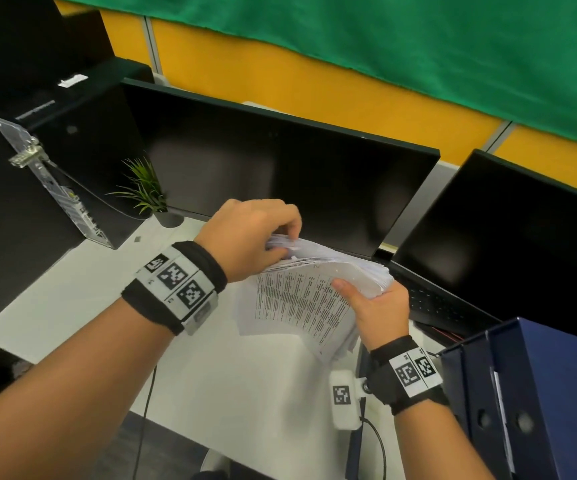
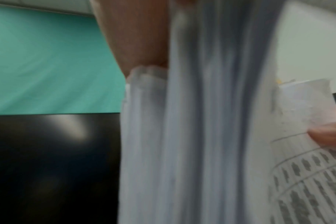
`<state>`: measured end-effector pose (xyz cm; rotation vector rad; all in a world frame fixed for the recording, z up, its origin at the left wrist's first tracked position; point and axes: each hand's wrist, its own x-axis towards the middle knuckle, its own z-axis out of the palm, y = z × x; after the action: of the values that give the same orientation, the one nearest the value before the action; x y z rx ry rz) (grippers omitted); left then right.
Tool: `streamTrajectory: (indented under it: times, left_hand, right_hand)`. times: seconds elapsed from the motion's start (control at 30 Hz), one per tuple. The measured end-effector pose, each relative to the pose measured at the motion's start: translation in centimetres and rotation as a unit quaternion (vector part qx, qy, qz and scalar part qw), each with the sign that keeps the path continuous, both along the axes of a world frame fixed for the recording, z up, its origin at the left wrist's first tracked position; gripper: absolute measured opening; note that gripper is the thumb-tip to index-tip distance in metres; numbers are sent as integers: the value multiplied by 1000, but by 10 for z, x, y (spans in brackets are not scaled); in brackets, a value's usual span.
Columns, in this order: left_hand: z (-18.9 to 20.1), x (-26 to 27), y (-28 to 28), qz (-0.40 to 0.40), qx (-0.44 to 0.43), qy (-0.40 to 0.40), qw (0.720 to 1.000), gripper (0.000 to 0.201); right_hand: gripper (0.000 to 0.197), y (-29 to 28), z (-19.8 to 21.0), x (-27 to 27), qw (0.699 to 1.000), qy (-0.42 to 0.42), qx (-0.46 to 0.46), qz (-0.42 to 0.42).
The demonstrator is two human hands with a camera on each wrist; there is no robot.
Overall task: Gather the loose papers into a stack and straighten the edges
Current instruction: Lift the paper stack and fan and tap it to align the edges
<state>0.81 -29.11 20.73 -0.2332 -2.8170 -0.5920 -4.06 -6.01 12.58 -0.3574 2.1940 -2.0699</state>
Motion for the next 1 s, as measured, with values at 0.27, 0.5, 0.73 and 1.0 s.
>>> streamTrajectory:
  times: [0.27, 0.5, 0.73, 1.0]
  left_hand:
    - [-1, -5, 9, 12, -11, 22, 1000, 26]
    - [9, -2, 0, 3, -172, -52, 984, 19]
    - [-1, 6, -3, 26, 26, -97, 995, 14]
    - [22, 8, -6, 19, -89, -73, 993, 22]
  right_hand:
    - [31, 2, 1, 0, 1000, 8, -1, -11]
    - [34, 1, 14, 1, 1000, 21, 7, -8]
    - [36, 9, -7, 6, 998, -51, 33, 12]
    - [17, -18, 34, -7, 977, 121, 174, 35]
